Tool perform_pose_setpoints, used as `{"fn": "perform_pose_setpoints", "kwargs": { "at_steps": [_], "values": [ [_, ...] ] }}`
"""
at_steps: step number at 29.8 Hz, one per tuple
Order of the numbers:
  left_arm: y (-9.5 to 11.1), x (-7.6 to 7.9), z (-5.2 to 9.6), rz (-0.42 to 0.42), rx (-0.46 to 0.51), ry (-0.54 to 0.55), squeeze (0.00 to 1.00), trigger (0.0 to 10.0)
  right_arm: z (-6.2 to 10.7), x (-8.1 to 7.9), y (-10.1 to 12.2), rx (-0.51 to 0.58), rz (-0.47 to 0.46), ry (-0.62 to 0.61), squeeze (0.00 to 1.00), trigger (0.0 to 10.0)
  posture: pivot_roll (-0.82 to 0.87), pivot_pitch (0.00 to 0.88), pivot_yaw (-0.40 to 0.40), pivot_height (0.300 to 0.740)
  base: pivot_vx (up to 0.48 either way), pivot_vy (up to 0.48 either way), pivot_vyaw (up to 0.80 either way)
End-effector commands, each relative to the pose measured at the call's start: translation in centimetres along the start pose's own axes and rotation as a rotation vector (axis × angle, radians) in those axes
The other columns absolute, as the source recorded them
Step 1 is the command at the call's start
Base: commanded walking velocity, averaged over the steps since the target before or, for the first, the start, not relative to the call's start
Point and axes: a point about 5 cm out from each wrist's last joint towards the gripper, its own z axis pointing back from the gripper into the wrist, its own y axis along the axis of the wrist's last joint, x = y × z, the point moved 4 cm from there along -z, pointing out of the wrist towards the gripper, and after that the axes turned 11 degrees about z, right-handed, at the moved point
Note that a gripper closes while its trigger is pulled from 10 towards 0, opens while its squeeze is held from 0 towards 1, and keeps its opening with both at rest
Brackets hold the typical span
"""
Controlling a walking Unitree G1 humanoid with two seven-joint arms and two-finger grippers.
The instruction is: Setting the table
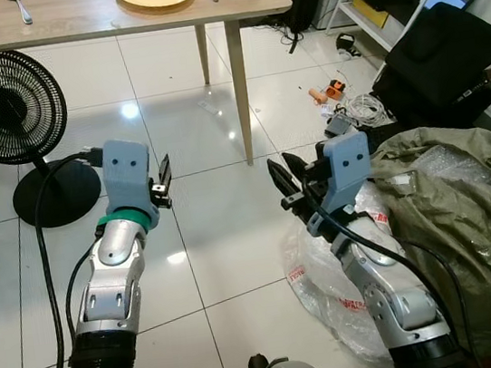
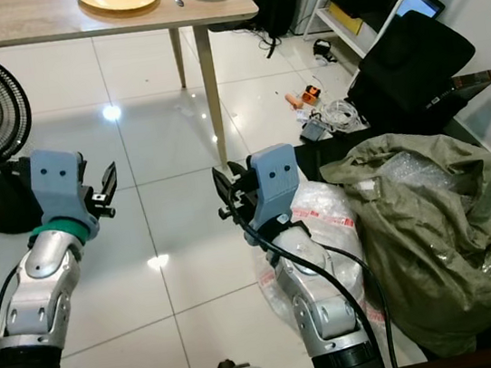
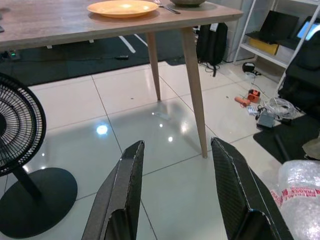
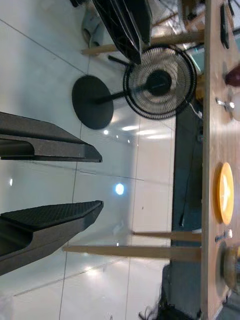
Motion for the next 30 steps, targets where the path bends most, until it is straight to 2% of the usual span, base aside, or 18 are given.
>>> {"fn": "perform_pose_setpoints", "kwargs": {
  "at_steps": [1,4,6,7,9,10,12,14,15,16,18,20,21,24,26,30],
  "values": [
    [-0.2,0.8,-0.4,-0.001,-0.013,-0.017,0.0,10.0,0.5,1.2,-0.4,-0.011,0.01,-0.052,0.0,10.0,0.14,0.022,-0.083,0.74,0.0,0.0,0.0],
    [0.0,1.5,-0.9,-0.003,-0.013,-0.054,0.0,10.0,0.8,2.1,-0.1,0.0,0.025,-0.106,0.0,10.0,0.11,0.025,-0.047,0.74,0.0,0.0,0.0],
    [0.0,1.5,-0.9,-0.003,-0.013,-0.054,0.0,10.0,0.8,2.1,-0.1,0.0,0.025,-0.106,0.0,10.0,0.11,0.025,-0.047,0.74,0.0,0.0,0.0],
    [0.1,2.2,-1.2,-0.006,-0.016,-0.087,0.0,10.0,1.1,2.7,0.0,0.004,0.038,-0.145,0.0,10.0,0.08,0.025,-0.015,0.74,0.0,0.0,0.0],
    [0.1,2.2,-1.2,-0.006,-0.016,-0.087,0.0,10.0,1.1,2.7,0.0,0.004,0.038,-0.145,0.0,10.0,0.08,0.025,-0.015,0.74,0.0,0.0,0.0],
    [0.4,3.1,-1.8,-0.012,-0.017,-0.131,0.0,10.0,1.8,3.5,0.2,0.012,0.064,-0.196,0.0,10.0,0.05,0.022,0.032,0.74,0.0,0.0,0.0],
    [0.4,3.1,-1.8,-0.012,-0.017,-0.131,0.0,10.0,1.8,3.5,0.2,0.012,0.064,-0.196,0.0,10.0,0.05,0.022,0.032,0.74,0.0,0.0,0.0],
    [1.4,4.1,-3.0,-0.038,-0.012,-0.208,0.0,10.0,2.6,5.3,0.9,0.041,0.113,-0.295,0.0,10.0,0.05,0.005,0.127,0.74,0.0,0.0,0.0],
    [1.4,4.1,-3.0,-0.038,-0.012,-0.208,0.0,10.0,2.6,5.3,0.9,0.041,0.113,-0.295,0.0,10.0,0.05,0.005,0.127,0.74,0.0,0.0,0.0],
    [2.0,4.1,-3.6,-0.053,-0.008,-0.23,0.0,10.0,2.4,6.0,1.2,0.057,0.13,-0.325,0.0,10.0,0.05,0.0,0.154,0.74,0.0,0.0,0.0],
    [2.0,4.1,-3.6,-0.053,-0.008,-0.23,0.0,10.0,2.4,6.0,1.2,0.057,0.13,-0.325,0.0,10.0,0.05,0.0,0.154,0.74,0.0,0.0,0.0],
    [3.2,3.7,-4.5,-0.074,0.005,-0.24,0.0,10.0,1.5,6.9,2.0,0.091,0.152,-0.353,0.0,10.0,0.09,0.0,0.19,0.74,0.0,0.0,0.0],
    [3.7,3.5,-4.8,-0.078,0.011,-0.237,0.0,10.0,1.0,7.3,2.4,0.106,0.16,-0.361,0.0,10.0,0.09,0.0,0.19,0.74,0.0,0.0,0.0],
    [3.7,3.5,-4.8,-0.078,0.011,-0.237,0.0,10.0,1.0,7.3,2.4,0.106,0.16,-0.361,0.0,10.0,0.09,0.0,0.19,0.74,0.0,0.0,0.0],
    [4.4,2.9,-5.1,-0.08,0.024,-0.219,0.0,10.0,0.6,8.0,3.0,0.129,0.17,-0.382,0.0,10.0,0.1,0.0,0.165,0.74,0.0,0.0,0.0],
    [4.2,2.3,-5.0,-0.075,0.029,-0.191,0.0,10.0,0.7,8.4,3.1,0.129,0.178,-0.391,0.0,10.0,0.1,0.0,0.144,0.74,0.0,0.0,0.0]
  ]
}}
